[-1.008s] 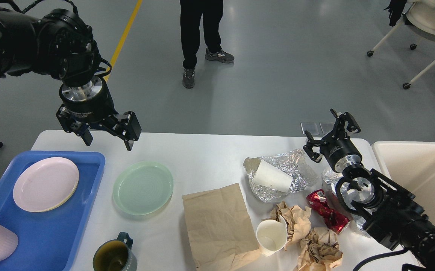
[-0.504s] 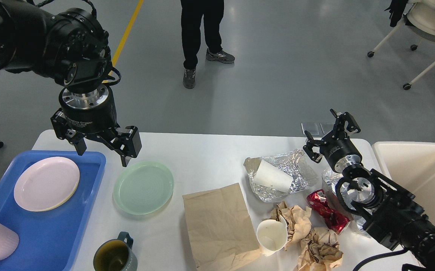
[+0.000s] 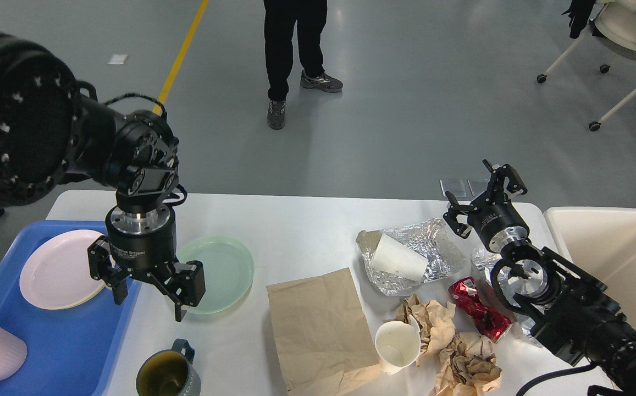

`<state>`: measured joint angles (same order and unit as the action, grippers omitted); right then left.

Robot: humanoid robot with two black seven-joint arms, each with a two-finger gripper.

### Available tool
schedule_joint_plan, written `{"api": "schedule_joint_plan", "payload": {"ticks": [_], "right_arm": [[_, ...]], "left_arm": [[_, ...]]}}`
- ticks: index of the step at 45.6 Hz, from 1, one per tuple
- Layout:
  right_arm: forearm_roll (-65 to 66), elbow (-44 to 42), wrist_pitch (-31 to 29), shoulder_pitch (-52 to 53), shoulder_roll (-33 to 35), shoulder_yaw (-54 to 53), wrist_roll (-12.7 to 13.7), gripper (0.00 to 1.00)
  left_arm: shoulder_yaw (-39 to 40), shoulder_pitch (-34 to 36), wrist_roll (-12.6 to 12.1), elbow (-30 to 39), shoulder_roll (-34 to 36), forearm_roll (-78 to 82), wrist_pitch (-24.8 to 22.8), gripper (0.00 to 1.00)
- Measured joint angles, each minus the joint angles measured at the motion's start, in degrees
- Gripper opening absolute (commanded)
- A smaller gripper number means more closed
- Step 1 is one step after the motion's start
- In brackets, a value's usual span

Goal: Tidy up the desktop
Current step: 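Lower the left gripper onto the dark mug and grasp it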

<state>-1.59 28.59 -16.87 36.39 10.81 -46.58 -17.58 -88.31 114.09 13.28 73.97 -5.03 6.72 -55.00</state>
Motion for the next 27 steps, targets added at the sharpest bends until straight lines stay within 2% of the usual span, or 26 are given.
{"api": "schedule_joint_plan", "payload": {"ticks": [8, 14, 27], "right_arm": [[0.02, 0.0, 0.0, 0.0, 0.0, 0.0, 0.0, 1.0], [0.01, 0.0, 0.0, 0.0, 0.0, 0.0, 0.0, 1.0], [0.01, 0.04, 0.0, 0.0, 0.0, 0.0, 0.0, 1.0]], "left_arm": [[-0.42, -7.51, -0.01, -1.54, 0.16, 2.04, 0.0, 0.96], [-0.62, -12.13, -0.01, -5.49, 0.26, 2.22, 0.0, 0.96], [-0.65, -17.9, 0.09, -11.23, -0.02, 2.16, 0.0, 0.96]]}}
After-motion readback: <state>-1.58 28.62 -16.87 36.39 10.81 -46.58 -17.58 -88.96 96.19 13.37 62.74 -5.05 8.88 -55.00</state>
